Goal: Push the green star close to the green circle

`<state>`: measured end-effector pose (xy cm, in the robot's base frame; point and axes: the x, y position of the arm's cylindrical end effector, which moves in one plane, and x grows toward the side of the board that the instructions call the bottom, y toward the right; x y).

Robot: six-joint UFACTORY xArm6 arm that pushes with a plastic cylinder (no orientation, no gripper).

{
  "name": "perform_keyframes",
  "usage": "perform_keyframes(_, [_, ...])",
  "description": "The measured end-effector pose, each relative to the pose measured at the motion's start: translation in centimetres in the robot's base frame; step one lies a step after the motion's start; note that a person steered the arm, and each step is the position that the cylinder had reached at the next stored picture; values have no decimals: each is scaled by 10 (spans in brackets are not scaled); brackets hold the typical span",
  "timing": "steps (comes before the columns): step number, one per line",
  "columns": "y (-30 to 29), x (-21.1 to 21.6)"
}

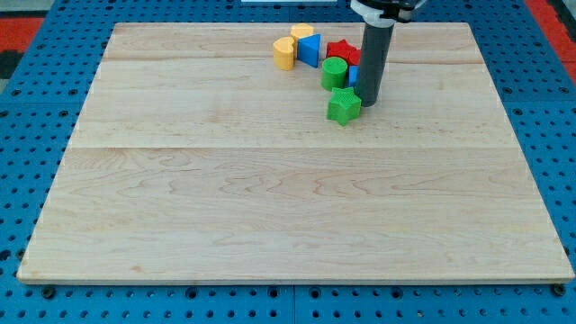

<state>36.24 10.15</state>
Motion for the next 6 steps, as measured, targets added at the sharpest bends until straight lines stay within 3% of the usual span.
perform_keyframes(2, [-2, 47])
perform_keyframes(4, [-63, -39])
perform_keyframes(5, [-81, -37])
perform_keyframes(6, [-83, -1])
